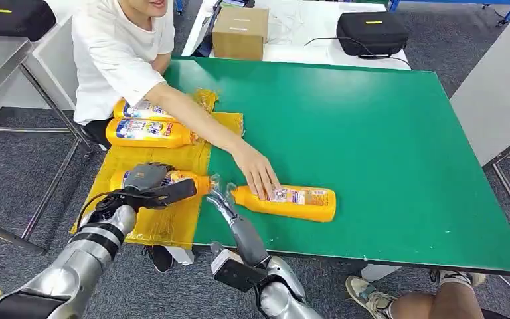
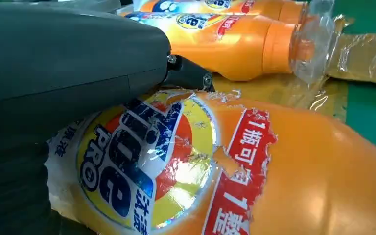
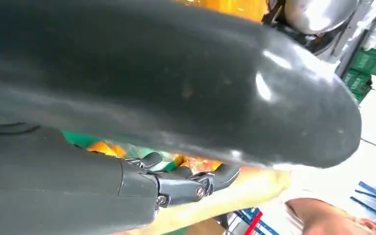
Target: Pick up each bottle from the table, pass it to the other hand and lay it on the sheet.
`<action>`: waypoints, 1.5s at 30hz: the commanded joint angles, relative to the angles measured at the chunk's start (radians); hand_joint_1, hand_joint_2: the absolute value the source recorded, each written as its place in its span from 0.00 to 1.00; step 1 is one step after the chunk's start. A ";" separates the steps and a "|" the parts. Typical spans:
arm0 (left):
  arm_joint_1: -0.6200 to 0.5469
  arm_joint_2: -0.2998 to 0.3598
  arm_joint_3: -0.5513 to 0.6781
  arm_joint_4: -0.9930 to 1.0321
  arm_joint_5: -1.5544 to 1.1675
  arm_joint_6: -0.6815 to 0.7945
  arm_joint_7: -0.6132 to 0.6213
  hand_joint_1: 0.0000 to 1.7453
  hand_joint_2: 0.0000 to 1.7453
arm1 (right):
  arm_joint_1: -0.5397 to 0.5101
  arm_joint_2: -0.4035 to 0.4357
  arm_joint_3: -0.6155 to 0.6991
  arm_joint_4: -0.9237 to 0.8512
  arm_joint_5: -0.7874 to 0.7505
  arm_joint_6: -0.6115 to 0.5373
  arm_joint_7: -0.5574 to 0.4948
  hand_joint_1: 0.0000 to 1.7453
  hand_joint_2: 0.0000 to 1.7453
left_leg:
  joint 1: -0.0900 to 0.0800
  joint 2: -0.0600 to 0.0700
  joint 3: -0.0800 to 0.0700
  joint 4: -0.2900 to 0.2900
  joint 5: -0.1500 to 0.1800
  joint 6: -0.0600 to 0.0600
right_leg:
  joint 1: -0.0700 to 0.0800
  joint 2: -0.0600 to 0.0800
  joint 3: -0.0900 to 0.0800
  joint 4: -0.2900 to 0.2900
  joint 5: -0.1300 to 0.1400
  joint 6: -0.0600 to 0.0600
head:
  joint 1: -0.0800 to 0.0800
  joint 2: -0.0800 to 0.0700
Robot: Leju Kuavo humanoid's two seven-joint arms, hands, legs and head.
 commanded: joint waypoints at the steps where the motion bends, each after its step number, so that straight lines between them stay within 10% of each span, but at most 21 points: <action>1: -0.096 -0.009 -0.064 0.195 -0.006 -0.047 0.028 0.57 1.00 | -0.052 -0.002 -0.007 0.071 -0.021 0.014 -0.015 0.00 0.00 | 0.000 0.000 0.002 -0.001 -0.001 -0.001 | 0.000 0.000 0.002 -0.001 -0.001 -0.001 | 0.000 0.000; 2: -0.102 -0.012 -0.060 0.206 -0.001 -0.063 0.034 0.35 1.00 | -0.054 -0.001 -0.007 0.075 -0.023 0.015 -0.015 0.00 0.00 | 0.000 0.000 0.002 0.000 -0.001 -0.001 | 0.000 0.000 0.002 0.000 -0.001 -0.001 | 0.000 0.000; 5: -0.102 -0.012 -0.060 0.206 -0.001 -0.063 0.034 0.35 1.00 | -0.054 -0.001 -0.007 0.075 -0.023 0.015 -0.015 0.00 0.00 | 0.000 0.000 0.002 0.000 -0.001 -0.001 | 0.000 0.000 0.002 0.000 -0.001 -0.001 | 0.000 0.000; 6: -0.106 -0.015 -0.058 0.211 0.002 -0.072 0.037 0.10 1.00 | -0.056 0.000 -0.007 0.078 -0.024 0.015 -0.015 0.00 0.00 | 0.000 0.000 0.003 0.000 -0.001 -0.001 | 0.000 0.000 0.003 0.000 -0.001 -0.001 | 0.000 0.000; 8: -0.131 -0.027 -0.026 0.253 0.047 -0.171 0.051 0.00 1.00 | -0.073 0.015 -0.007 0.128 -0.040 0.011 -0.032 0.00 0.00 | 0.001 0.000 0.004 0.000 -0.001 -0.001 | 0.001 0.000 0.004 0.000 -0.001 -0.001 | 0.000 0.000; 16: -0.127 -0.061 0.178 0.145 0.324 -0.166 -0.140 0.00 1.00 | -0.081 0.014 -0.004 0.154 -0.066 0.001 -0.056 0.00 0.00 | 0.001 0.000 0.006 0.000 -0.002 -0.001 | 0.001 0.000 0.006 -0.001 -0.002 -0.001 | 0.000 0.000; 36: -0.048 -0.130 0.315 -0.171 0.749 -0.209 -0.181 0.00 1.00 | -0.068 0.007 -0.013 0.138 -0.069 -0.043 -0.052 0.00 0.00 | 0.001 0.000 0.001 0.001 -0.002 -0.001 | 0.001 -0.001 0.001 0.001 -0.002 -0.001 | 0.000 0.000; 37: -0.007 -0.140 0.313 -0.267 0.834 -0.223 -0.173 0.00 1.00 | -0.061 -0.001 -0.017 0.122 -0.067 -0.055 -0.051 0.00 1.00 | 0.001 -0.001 -0.001 0.001 -0.001 -0.001 | 0.001 -0.001 0.000 0.000 -0.001 -0.001 | 0.000 0.000; 45: 0.237 -0.110 0.213 -0.693 1.171 -0.271 -0.132 0.00 1.00 | -0.024 -0.076 -0.042 0.024 0.032 -0.147 0.013 0.00 1.00 | 0.000 0.002 -0.001 -0.001 -0.001 0.000 | 0.000 0.001 -0.001 -0.001 0.000 0.000 | 0.000 0.000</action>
